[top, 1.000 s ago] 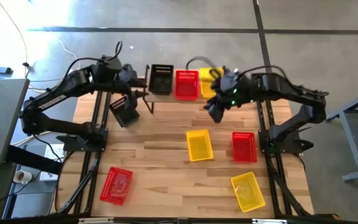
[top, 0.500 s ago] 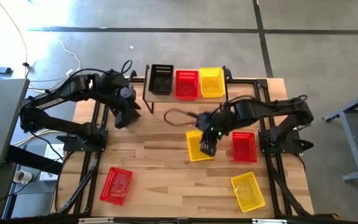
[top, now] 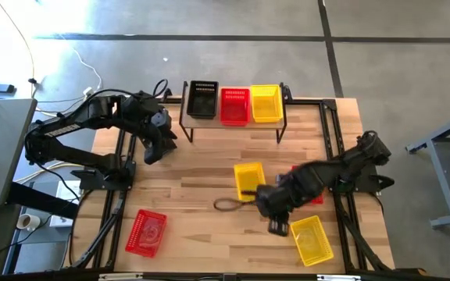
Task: Stack baskets on shelf by color
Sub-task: Stack the bottom yellow basket on top of the yellow basket on the shelf
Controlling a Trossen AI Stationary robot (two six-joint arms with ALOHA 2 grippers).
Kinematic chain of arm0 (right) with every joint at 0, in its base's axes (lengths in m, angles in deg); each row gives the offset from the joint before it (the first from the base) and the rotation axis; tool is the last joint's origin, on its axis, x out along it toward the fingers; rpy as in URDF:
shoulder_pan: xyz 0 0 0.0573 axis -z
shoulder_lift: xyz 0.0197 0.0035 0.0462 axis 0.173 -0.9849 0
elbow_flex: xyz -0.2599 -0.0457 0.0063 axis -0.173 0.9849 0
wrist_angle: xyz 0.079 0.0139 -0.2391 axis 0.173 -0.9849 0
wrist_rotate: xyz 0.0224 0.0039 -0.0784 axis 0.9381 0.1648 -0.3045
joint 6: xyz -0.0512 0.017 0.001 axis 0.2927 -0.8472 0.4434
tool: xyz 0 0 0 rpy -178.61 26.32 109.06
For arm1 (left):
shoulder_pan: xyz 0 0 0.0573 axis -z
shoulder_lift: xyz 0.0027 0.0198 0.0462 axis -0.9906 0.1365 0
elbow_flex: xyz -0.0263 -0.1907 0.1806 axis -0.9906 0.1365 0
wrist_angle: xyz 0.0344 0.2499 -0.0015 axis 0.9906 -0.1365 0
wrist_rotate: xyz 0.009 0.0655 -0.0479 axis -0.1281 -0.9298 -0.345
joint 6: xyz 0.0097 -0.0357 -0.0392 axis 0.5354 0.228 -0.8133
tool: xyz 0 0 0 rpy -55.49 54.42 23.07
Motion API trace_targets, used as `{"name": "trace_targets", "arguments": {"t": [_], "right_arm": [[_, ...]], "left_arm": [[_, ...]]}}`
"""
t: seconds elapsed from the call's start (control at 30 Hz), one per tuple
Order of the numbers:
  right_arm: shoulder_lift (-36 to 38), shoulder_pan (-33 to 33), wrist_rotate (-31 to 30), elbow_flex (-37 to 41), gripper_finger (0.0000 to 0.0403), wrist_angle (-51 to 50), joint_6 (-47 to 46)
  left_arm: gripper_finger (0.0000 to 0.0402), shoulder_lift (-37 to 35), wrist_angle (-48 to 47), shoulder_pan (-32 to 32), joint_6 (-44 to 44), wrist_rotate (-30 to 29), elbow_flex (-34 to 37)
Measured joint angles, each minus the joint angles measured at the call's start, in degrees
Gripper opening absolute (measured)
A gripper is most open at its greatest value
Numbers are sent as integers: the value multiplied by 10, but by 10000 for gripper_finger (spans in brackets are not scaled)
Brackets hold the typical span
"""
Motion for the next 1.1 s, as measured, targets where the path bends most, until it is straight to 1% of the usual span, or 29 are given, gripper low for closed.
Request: {"name": "trace_targets", "arguments": {"t": [0.33,0.67,0.93,1.1], "right_arm": [[-30,-99,-6,0,134,-58,-28],[-65,-194,-2,0,134,-57,-24],[-95,-273,-3,0,134,-20,-24],[-122,-310,-16,0,133,-4,-30]], "left_arm": [[154,0,0,0,0,-1,0],[154,0,2,0,0,-1,0],[154,0,11,0,-15,-1,0],[154,0,11,0,-17,1,0]]}}
